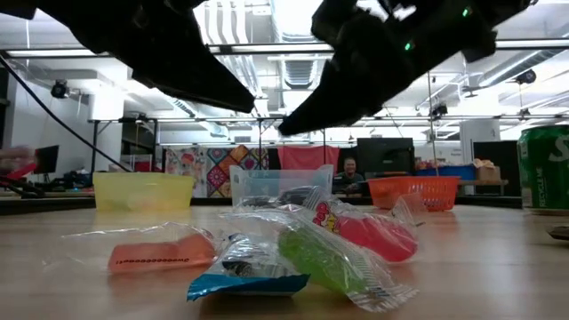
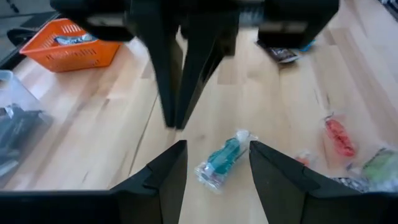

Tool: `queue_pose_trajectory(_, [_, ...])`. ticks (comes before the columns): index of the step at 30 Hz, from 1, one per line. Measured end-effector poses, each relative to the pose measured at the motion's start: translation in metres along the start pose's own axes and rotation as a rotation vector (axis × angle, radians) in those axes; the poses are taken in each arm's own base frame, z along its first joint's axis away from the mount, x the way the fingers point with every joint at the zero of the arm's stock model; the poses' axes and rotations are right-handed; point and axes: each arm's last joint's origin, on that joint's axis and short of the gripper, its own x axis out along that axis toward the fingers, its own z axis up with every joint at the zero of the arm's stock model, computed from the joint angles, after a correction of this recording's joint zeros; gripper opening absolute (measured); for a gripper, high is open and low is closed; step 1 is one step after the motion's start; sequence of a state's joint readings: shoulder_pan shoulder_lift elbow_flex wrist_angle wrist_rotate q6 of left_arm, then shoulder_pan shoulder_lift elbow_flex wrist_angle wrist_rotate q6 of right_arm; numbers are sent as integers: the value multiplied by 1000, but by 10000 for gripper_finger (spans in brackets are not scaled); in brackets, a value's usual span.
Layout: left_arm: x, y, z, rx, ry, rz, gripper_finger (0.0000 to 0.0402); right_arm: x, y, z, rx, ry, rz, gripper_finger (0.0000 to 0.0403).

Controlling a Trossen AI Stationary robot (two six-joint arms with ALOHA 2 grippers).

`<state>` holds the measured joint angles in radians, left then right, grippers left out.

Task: Organize candy in baskets
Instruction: Put the blue gummy into the yellow bin

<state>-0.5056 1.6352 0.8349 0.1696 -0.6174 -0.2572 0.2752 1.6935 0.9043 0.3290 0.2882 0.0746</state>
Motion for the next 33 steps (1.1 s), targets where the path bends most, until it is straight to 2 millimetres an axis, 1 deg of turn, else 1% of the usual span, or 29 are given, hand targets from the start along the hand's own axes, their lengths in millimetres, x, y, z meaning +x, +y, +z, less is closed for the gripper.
queue_pose_trajectory(4, [2,2,0,41,0,-17,157,-18,3,9,-13,16,18,12])
queue_pose_trajectory(8, [4,5,0,38,-8,-45,157,-36,6,11,-22,2,40,12])
queue_pose_trajectory(11, [6,8,-2,32,-12,-37,157,-50,3,7,-20,-9,46,12])
queue_pose_trajectory(18, [8,13,-11,12,-45,-55,157,-76,-5,-11,72,-29,57,12])
queue_pose_trajectory(21, [8,14,-12,3,-63,-57,157,-82,-4,-18,87,-46,71,12])
queue_pose_trajectory(24, [9,16,-14,3,-66,-57,157,-84,-2,-20,86,-107,87,12])
queue_pose_trajectory(27, [9,17,-17,-5,-76,-84,157,-84,-2,-21,89,-132,91,12])
queue_pose_trajectory(33, [8,18,-21,-27,-100,-108,157,-84,-3,-25,105,-124,90,12])
